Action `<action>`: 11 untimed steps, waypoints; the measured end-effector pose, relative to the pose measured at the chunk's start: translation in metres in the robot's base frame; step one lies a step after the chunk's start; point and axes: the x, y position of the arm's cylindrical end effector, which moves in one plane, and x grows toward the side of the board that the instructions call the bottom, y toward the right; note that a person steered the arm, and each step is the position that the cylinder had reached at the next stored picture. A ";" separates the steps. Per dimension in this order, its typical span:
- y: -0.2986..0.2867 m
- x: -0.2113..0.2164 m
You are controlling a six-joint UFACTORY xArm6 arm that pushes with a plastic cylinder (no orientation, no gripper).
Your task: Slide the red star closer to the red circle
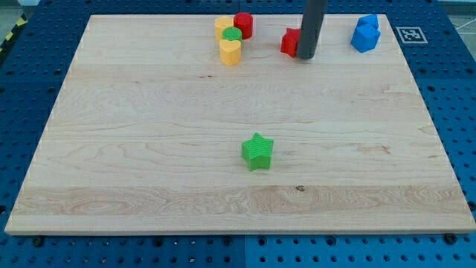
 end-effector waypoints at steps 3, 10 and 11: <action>0.030 -0.023; -0.038 -0.060; -0.042 -0.060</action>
